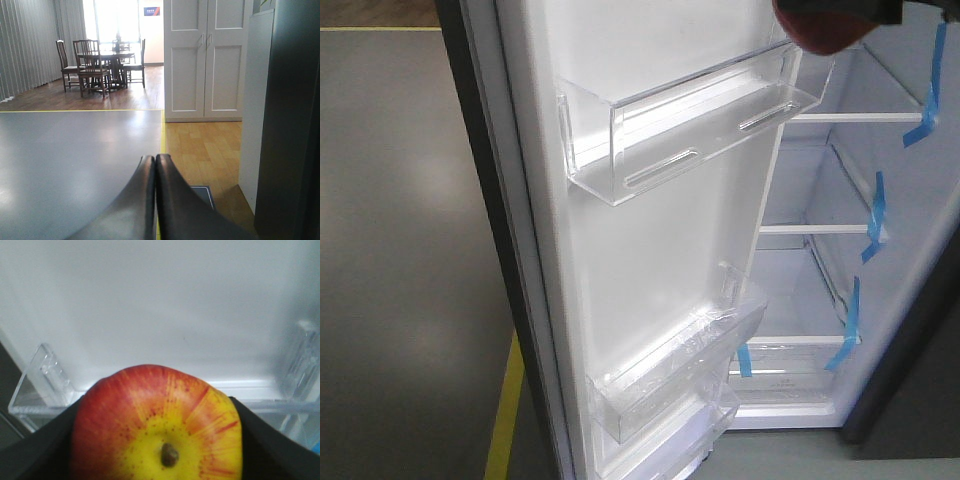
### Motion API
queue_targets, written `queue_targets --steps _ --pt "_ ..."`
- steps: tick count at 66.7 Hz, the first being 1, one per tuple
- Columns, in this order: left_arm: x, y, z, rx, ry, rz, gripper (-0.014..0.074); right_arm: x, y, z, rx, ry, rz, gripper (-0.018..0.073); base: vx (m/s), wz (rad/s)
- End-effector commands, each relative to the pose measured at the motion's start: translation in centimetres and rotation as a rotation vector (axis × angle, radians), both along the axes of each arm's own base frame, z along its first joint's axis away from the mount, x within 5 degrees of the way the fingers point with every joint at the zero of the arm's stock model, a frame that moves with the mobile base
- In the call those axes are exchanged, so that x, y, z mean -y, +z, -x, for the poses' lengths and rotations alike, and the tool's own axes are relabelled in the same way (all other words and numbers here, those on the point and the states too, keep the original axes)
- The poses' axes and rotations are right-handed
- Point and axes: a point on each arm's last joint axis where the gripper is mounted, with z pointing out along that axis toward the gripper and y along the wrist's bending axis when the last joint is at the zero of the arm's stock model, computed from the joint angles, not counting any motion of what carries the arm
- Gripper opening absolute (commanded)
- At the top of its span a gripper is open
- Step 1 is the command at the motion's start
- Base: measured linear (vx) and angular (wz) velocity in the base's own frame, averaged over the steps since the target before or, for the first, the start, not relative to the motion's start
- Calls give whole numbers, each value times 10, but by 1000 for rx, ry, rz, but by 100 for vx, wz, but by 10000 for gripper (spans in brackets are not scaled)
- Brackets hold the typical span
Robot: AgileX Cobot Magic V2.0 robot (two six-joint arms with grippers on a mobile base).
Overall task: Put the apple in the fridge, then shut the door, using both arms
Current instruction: 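Move the right gripper with the apple over the upper door bin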
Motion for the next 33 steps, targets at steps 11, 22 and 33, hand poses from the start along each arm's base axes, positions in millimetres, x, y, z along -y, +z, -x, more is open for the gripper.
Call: queue_targets --steps 11,22,33 --pt "1 13 3 109 -10 -1 -6 -7 24 -39 95 3 -104 162 0 0" --pt "1 13 3 109 -10 -1 -6 -10 17 -67 82 4 -115 173 0 0" --pt "1 13 3 109 -10 -1 -6 -13 3 -87 45 2 -118 194 0 0"
